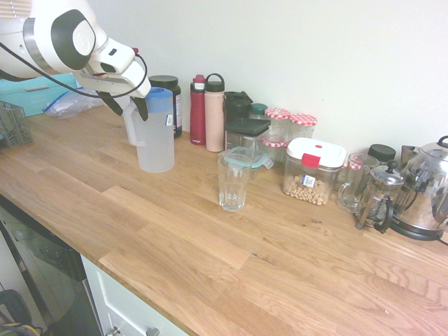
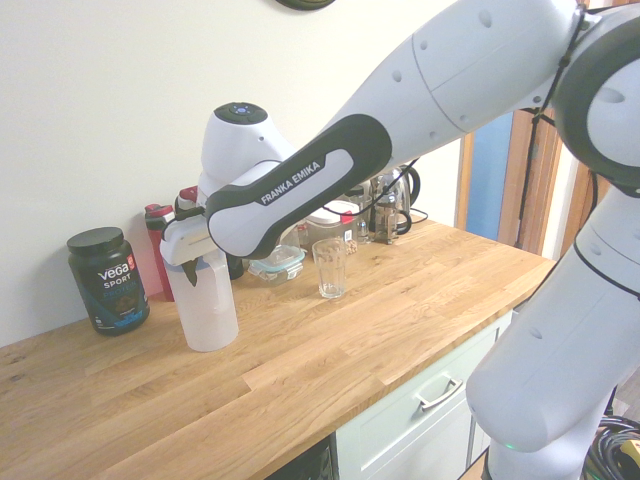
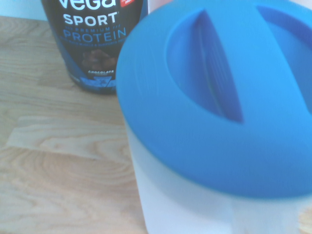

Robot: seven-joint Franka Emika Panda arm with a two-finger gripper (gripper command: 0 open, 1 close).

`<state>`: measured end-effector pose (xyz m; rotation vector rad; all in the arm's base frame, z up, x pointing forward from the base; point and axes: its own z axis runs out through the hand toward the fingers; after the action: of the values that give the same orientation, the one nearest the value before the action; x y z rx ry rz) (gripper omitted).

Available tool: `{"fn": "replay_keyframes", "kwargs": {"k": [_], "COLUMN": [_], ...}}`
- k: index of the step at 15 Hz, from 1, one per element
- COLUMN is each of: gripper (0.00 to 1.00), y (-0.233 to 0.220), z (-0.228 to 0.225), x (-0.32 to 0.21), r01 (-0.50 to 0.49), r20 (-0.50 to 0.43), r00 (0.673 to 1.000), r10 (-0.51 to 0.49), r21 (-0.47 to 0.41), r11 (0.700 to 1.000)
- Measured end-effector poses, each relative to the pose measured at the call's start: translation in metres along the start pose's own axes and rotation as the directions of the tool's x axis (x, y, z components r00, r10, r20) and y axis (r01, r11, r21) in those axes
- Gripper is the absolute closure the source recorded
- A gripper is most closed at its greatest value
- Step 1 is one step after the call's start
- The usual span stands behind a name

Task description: Pour me some water

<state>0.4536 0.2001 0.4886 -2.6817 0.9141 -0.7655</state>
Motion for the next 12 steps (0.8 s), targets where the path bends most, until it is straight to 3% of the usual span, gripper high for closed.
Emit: {"fn": "replay_keyframes", "kwargs": {"k": [12], "gripper": [1.0], "y": [-0.004], "z": [0.024], "x": [0.006], "r01": [0.0], "r20": [-0.004], "r00": [1.0], "r10": [-0.001], "r21": [-0.038], "r11": [0.999]}}
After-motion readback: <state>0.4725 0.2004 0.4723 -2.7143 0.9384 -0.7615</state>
